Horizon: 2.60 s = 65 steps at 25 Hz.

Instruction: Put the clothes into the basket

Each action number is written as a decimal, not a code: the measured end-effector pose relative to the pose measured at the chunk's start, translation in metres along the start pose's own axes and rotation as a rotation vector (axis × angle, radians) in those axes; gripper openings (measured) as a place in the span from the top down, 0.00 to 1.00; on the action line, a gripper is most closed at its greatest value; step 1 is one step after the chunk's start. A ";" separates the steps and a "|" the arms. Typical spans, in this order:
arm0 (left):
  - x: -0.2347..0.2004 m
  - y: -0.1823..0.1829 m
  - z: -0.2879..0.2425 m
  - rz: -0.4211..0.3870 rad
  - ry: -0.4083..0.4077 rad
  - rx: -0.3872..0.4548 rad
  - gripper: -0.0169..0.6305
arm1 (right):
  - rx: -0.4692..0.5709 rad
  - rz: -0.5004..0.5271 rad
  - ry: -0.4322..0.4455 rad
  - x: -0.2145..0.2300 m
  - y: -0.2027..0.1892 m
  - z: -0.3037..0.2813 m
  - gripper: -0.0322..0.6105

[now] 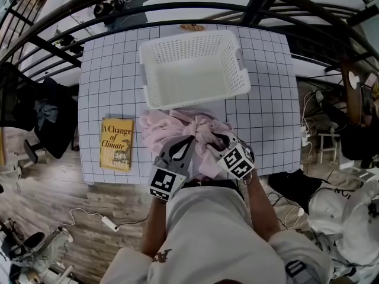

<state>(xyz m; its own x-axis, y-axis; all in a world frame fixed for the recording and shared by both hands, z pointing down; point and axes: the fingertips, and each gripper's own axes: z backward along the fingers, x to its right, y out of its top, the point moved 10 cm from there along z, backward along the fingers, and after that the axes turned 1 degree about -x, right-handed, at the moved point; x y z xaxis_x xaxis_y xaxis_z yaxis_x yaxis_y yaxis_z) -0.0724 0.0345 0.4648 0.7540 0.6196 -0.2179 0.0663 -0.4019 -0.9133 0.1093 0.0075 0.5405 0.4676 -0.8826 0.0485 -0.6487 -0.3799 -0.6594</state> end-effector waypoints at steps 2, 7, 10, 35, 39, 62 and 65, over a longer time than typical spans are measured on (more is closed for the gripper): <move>0.000 0.001 0.001 -0.002 0.000 0.003 0.97 | 0.019 -0.005 0.000 -0.001 0.003 0.004 0.72; 0.001 0.005 0.004 -0.012 0.001 0.014 0.97 | 0.070 0.000 -0.011 -0.002 0.012 0.016 0.72; 0.002 0.009 0.008 -0.020 0.003 0.025 0.97 | 0.118 0.004 -0.005 -0.005 0.019 0.022 0.72; 0.024 0.070 0.045 -0.120 0.035 0.154 0.97 | 0.379 0.062 -0.082 -0.017 0.069 0.098 0.73; 0.027 0.080 0.049 -0.099 0.038 0.175 0.97 | 0.409 0.069 -0.096 -0.017 0.074 0.108 0.73; 0.035 0.120 0.056 -0.182 0.032 0.246 0.97 | 0.543 0.082 -0.223 0.005 0.117 0.160 0.73; 0.036 0.125 0.054 -0.190 0.032 0.258 0.97 | 0.554 0.086 -0.233 0.009 0.120 0.163 0.73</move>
<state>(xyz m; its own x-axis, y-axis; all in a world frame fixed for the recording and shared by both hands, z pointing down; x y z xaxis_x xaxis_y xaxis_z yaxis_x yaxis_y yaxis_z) -0.0719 0.0434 0.3244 0.7644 0.6441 -0.0284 0.0430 -0.0948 -0.9946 0.1334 -0.0006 0.3398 0.5871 -0.7961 -0.1469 -0.3100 -0.0535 -0.9492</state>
